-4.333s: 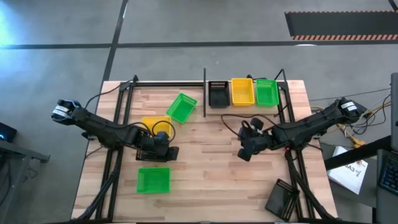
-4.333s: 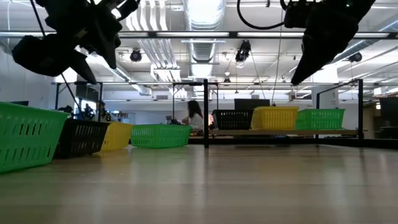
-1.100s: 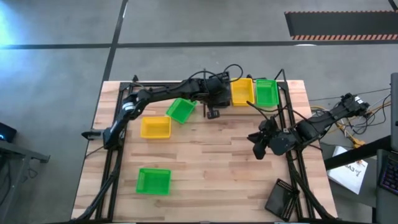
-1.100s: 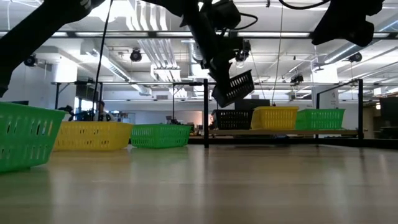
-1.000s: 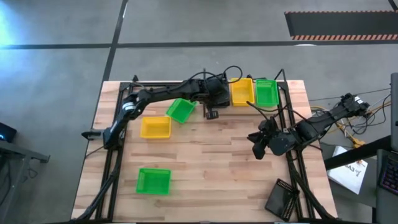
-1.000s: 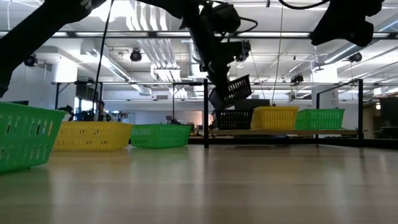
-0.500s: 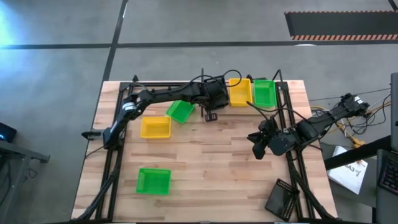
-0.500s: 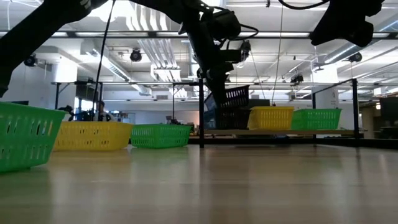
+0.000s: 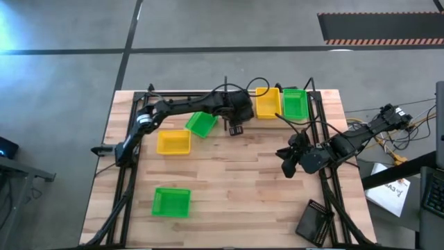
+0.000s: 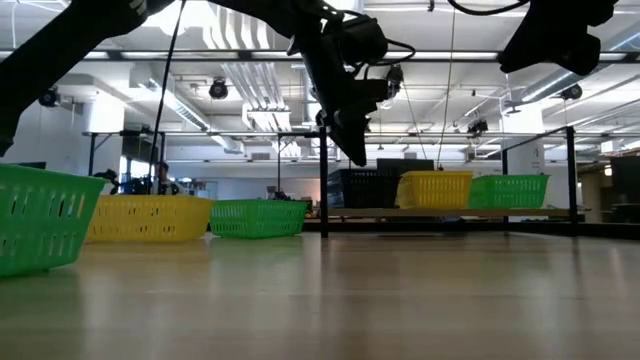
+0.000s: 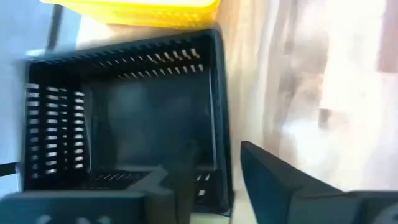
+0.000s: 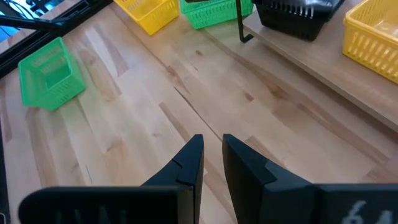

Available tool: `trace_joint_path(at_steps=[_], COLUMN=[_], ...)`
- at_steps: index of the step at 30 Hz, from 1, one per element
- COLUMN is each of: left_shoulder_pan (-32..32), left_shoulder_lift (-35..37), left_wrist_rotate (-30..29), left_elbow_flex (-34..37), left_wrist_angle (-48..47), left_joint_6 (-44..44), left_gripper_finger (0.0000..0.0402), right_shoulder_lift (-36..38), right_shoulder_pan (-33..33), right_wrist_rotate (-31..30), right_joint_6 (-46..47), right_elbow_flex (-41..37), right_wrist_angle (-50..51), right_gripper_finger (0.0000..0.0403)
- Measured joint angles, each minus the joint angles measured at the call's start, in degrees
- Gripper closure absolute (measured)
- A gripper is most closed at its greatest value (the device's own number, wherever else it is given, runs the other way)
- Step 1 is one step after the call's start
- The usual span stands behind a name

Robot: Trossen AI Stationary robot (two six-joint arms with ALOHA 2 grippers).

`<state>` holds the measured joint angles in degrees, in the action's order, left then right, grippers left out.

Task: Stack baskets on shelf by color
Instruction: Stack the left black bin on top of the black bin on the shelf

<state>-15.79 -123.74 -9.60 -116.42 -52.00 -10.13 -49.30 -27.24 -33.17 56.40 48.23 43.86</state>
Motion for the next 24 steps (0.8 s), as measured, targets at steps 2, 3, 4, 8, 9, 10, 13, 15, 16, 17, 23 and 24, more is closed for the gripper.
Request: trace_joint_path(at_steps=[2,3,4,8,9,10,13,15,16,17,23,24], left_shoulder_pan=[0.0,0.0,0.0,0.0,0.0,0.0,0.0,0.0,0.1,0.1,0.2,0.2], left_shoulder_lift=[0.0,0.0,0.1,0.1,0.1,0.1,-0.1,-0.3,-0.4,-0.4,-0.4,-0.4], left_wrist_rotate=[0.8,1.7,2.1,3.1,3.2,3.3,3.3,3.3,3.3,3.2,3.0,3.0], left_elbow_flex=[-1.1,-1.7,-2.5,-3.5,-3.1,-2.6,-0.5,0.7,1.7,2.6,6.4,7.0], left_wrist_angle=[-0.1,-0.1,0.0,1.9,2.8,3.6,6.7,8.7,9.8,11.2,15.6,15.6], left_joint_6=[1.3,1.7,2.3,3.8,3.8,3.8,3.4,2.3,1.7,0.8,-2.8,-2.9], left_gripper_finger=[0.0271,0.0264,0.0258,0.0245,0.0245,0.0244,0.0244,0.0244,0.0244,0.0244,0.0244,0.0244], right_shoulder_lift=[0.0,0.0,0.0,0.0,0.0,0.0,0.0,0.0,0.0,0.0,0.0,0.0], right_shoulder_pan=[0.0,0.0,0.0,0.0,0.0,0.0,0.0,0.0,0.0,0.0,0.0,0.0], right_wrist_rotate=[0.0,0.0,0.0,0.0,0.0,0.0,0.0,0.0,0.0,0.0,0.1,0.1], right_joint_6=[0.0,0.0,0.0,-0.5,-0.7,-0.8,-0.9,-0.9,-0.9,-0.9,-0.9,-0.9], right_elbow_flex=[0.0,0.0,0.0,0.0,0.0,0.0,0.0,0.0,0.0,0.0,0.0,0.0], right_wrist_angle=[0.0,0.0,0.0,0.0,0.0,0.0,0.0,0.0,0.0,0.0,0.0,0.0], right_gripper_finger=[0.0351,0.0351,0.0351,0.0351,0.0351,0.0351,0.0351,0.0351,0.0351,0.0351,0.0351,0.0351])
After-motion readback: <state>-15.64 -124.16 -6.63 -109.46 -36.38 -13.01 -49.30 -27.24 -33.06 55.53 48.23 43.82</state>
